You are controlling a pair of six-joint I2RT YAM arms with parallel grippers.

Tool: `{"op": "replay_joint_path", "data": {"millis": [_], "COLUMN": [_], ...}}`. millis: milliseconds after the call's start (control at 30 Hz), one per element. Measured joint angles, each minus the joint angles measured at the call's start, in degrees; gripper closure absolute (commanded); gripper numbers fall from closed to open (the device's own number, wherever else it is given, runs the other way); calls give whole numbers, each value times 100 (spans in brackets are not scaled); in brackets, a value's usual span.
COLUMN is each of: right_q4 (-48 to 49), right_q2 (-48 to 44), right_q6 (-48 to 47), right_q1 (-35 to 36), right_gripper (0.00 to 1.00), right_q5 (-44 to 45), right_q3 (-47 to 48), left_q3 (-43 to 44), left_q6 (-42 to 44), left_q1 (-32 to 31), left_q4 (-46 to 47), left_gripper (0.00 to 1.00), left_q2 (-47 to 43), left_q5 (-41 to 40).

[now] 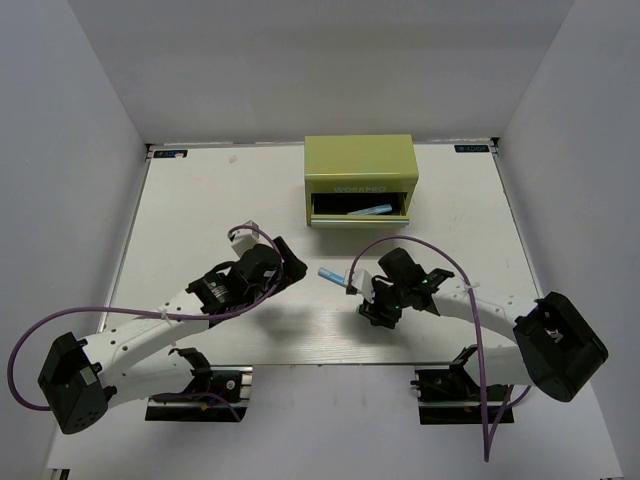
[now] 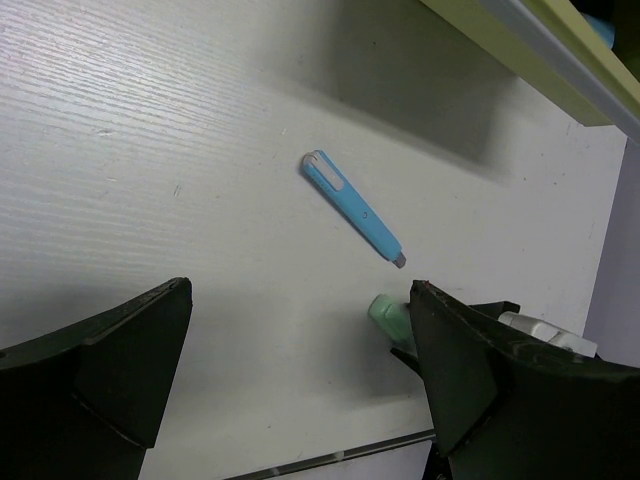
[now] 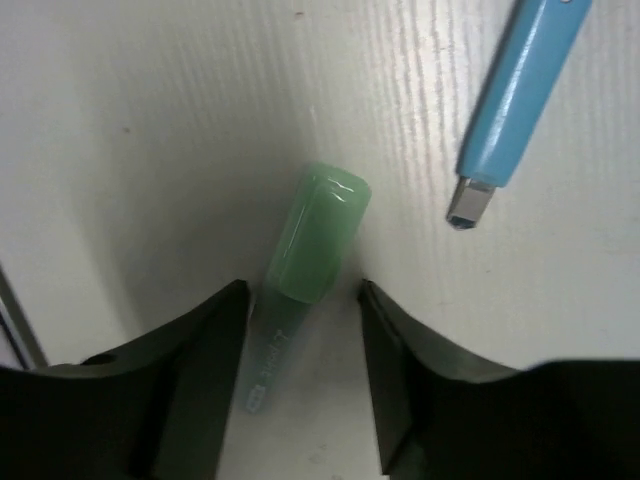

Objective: Sort the stationery into containers
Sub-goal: Grab a piece of stationery with the right arm, then place the stationery into the container

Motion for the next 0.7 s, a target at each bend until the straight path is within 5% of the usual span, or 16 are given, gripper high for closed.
{"op": "replay_joint_path", "data": {"millis": [300,533,700], "right_q4": [149,-990,-892], "right_q2": [-175,-708,-1158], "right_q6": [-155,-669,-920], "right_q1": [61,-33,-109], "right_gripper": [90,95,96], "right_q5": [374,293,343], "right_q3": [-118,444,1399], "left_q3": [-66,-70,-70], "left_q6": [-85,-129,-136], "left_q1": [0,0,0], "left_q4": [2,136,199], "left_gripper": [0,0,0], "left_q2": [9,223,444], "left_q5": [15,44,127]}}
